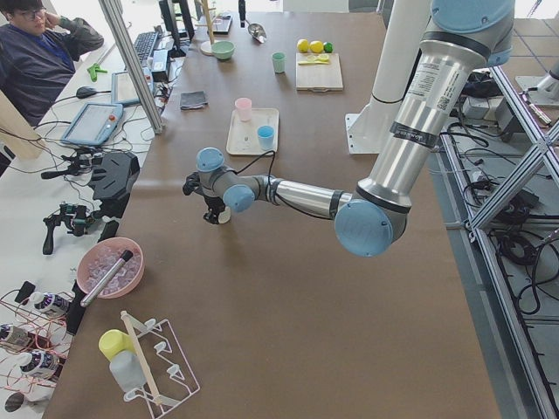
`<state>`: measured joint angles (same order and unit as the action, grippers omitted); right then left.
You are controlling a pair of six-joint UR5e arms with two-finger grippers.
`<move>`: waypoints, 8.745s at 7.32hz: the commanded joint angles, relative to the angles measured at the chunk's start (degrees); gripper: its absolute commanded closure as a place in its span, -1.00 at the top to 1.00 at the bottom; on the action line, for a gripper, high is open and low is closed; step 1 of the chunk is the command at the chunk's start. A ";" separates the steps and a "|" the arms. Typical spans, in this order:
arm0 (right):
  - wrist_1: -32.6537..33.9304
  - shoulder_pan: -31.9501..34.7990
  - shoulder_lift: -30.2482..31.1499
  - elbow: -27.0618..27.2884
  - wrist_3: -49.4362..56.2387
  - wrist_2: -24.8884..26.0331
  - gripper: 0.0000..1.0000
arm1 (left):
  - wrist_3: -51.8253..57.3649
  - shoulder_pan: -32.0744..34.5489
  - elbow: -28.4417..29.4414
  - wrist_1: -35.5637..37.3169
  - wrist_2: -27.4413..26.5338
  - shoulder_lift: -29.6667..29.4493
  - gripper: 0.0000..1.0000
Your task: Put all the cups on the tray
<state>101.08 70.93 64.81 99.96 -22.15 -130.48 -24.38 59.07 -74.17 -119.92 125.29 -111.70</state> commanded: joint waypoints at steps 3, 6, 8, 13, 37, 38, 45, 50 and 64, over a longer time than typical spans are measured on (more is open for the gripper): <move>-0.71 0.09 2.49 0.06 1.83 -0.12 1.00 | -7.92 -0.44 -1.05 7.91 0.31 -11.03 -1.00; -2.47 2.28 8.82 1.73 6.49 -0.30 1.00 | -24.60 -11.04 -0.01 9.17 -2.66 -20.89 -1.00; -2.91 2.64 9.71 1.73 6.77 -0.21 1.00 | -28.70 -15.81 2.17 9.00 -8.64 -24.68 -1.00; -5.99 2.55 12.09 1.73 6.68 -0.39 1.00 | -28.62 -18.38 2.72 8.38 -12.26 -25.49 0.96; -18.83 -32.85 -5.98 -0.44 -48.58 18.14 -1.00 | 10.58 8.70 -17.32 39.06 4.35 -13.54 0.97; -18.99 -33.83 -9.84 -4.55 -49.99 19.29 -1.00 | 10.58 8.43 -17.41 37.84 4.35 -12.50 0.97; -18.21 -26.51 -12.08 -5.48 -47.39 14.54 1.00 | 8.64 9.99 -17.85 37.03 4.44 -11.52 0.97; 4.91 4.16 6.05 4.46 5.28 -1.40 1.00 | 31.61 23.62 -23.29 36.33 5.05 9.70 0.97; -0.27 14.94 31.43 6.30 26.19 -2.23 1.00 | 32.46 31.90 -29.10 35.36 10.33 28.91 0.97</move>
<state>100.81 85.87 96.24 106.19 3.99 -132.40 8.08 90.91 -103.22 -84.58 135.57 -82.72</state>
